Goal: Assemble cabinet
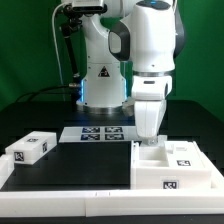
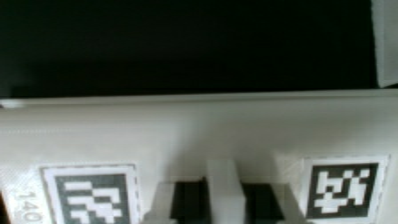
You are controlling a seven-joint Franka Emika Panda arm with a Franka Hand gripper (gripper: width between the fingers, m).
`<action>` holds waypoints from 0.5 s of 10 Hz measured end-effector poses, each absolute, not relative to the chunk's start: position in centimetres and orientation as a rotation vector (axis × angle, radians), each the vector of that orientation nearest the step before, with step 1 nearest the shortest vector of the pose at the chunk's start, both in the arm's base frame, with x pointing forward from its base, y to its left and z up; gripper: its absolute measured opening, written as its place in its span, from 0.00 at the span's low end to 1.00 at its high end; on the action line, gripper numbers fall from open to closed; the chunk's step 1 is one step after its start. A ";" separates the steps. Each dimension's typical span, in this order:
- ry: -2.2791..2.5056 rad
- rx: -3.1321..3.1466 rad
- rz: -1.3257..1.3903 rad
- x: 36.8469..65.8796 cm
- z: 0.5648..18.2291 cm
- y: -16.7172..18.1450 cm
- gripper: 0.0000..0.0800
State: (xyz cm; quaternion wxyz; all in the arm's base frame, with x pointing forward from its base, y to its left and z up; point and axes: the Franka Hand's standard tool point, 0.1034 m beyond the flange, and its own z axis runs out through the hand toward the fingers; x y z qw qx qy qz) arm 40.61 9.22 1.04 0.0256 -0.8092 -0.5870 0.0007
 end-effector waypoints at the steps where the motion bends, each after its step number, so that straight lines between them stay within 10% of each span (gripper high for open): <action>1: -1.815 -2.502 0.002 40.6 1.0 9.2 0.08; 5: -1.827 -2.509 0.020 40.9 2.3 8.9 0.08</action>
Offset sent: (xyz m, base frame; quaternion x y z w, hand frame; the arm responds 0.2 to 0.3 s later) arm -0.0021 -0.0041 0.0207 -0.0037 -0.0193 -0.0182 0.9996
